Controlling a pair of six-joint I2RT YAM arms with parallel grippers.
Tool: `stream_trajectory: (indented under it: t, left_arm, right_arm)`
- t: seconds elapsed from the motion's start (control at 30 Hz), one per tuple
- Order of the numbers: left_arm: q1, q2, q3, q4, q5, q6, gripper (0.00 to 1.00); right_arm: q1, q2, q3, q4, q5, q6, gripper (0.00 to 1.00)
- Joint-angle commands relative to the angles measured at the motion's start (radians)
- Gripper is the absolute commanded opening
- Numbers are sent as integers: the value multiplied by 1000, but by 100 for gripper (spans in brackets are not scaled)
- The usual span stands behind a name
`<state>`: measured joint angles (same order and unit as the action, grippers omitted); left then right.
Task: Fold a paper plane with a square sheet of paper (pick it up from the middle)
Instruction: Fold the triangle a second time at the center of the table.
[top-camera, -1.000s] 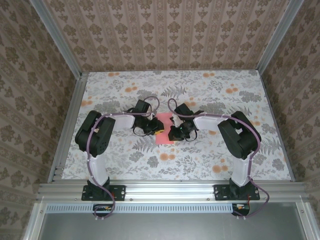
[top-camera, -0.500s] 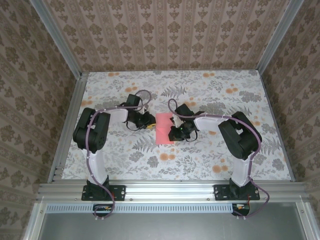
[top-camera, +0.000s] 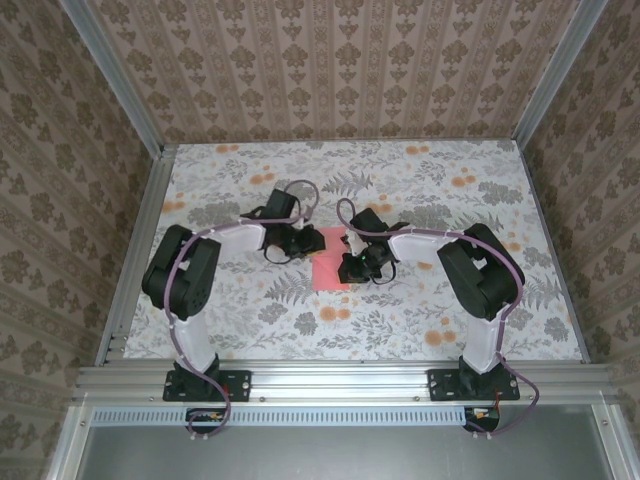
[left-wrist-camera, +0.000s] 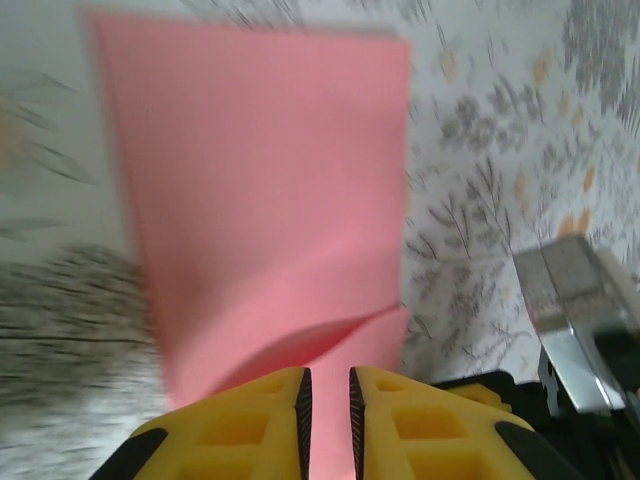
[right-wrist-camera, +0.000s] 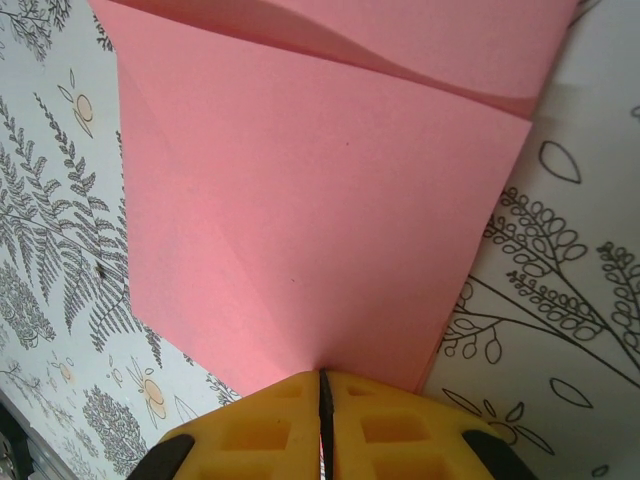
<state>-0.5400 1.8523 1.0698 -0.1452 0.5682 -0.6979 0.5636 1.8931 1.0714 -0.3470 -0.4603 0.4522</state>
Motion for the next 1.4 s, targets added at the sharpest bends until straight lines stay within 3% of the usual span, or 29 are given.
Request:
stream_trajectory:
  t: [0.0, 0.4, 0.63, 1.0, 1.37]
  left_arm:
    - [-23, 28, -30, 27, -6, -52, 18]
    - [-22, 87, -19, -24, -78, -28, 13]
    - [-22, 96, -39, -7, -67, -38, 11]
    - [-20, 103, -55, 10, -61, -54, 10]
    - [-15, 105, -71, 21, -60, -64, 10]
  right_arm:
    - [5, 47, -54, -163, 87, 15, 11]
    - [5, 11, -44, -152, 70, 5, 11]
    - [8, -65, 22, -75, -17, 30, 11]
    - [35, 58, 166, -85, 4, 39, 11]
    - [33, 105, 156, -110, 54, 36, 11]
